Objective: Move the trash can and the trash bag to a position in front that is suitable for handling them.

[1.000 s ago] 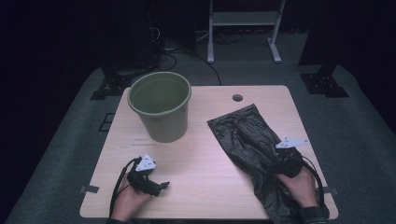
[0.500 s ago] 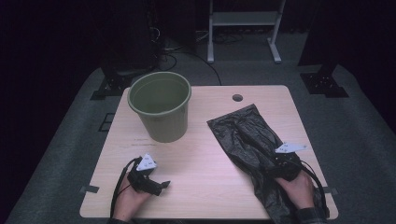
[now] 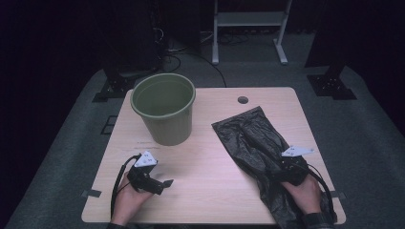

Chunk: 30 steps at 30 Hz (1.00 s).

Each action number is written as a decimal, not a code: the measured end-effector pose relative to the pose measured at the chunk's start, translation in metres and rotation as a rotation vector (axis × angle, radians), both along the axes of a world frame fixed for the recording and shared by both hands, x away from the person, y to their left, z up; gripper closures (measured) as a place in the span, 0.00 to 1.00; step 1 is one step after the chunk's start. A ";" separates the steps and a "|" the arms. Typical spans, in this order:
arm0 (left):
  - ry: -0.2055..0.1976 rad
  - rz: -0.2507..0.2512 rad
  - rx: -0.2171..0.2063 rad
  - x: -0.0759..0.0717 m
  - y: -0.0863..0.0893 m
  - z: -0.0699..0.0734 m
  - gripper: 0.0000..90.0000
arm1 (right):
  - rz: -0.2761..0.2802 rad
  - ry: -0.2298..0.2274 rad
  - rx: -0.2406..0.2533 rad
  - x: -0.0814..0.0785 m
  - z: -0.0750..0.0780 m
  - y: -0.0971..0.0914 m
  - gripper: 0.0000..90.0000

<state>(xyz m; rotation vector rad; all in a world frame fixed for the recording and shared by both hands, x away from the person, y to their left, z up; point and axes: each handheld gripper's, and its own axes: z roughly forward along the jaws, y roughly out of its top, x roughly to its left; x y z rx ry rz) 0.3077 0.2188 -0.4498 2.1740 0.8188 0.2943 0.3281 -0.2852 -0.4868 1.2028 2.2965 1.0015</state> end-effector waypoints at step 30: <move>-0.050 0.064 -0.042 0.011 0.021 0.076 0.00 | -0.008 0.000 -0.002 -0.001 0.000 0.000 0.12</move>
